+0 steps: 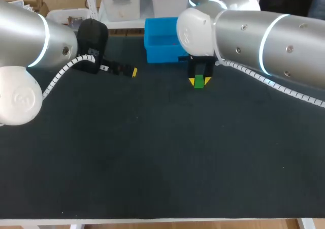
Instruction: Use the left arm to pick the red cube and place it into the blue plastic box first, then use the right arm to grasp the green cube and put it into the same blue plastic box after the first action is fully finished.
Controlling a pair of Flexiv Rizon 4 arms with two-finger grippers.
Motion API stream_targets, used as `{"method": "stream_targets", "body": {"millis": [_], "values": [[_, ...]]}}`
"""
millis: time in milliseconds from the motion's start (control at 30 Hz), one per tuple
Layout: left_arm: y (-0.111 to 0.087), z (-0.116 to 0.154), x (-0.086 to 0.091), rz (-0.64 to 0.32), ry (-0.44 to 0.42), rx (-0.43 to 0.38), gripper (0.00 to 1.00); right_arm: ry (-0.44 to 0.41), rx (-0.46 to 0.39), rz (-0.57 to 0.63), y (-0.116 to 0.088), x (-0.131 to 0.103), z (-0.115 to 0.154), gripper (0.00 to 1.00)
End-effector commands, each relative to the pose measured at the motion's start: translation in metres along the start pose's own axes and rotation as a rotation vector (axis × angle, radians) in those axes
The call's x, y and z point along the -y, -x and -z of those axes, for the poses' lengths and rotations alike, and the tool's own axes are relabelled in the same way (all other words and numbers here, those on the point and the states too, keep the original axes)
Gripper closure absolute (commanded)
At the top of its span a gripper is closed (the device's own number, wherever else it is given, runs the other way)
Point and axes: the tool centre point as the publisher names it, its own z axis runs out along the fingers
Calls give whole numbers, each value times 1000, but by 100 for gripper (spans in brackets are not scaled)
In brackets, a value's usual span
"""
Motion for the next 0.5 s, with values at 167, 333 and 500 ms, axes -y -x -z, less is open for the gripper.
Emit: {"method": "stream_targets", "body": {"millis": [167, 333, 500], "values": [[-1, 0, -2, -2, -10, 4, 0, -3, 35, -8, -1, 2, 18, 100], [-1, 0, -2, -2, -10, 4, 0, 20, 101, -23, 6, 4, 52, 100], [-1, 0, -2, -2, -10, 4, 0, 62, 187, -35, 17, 5, 89, 100]]}}
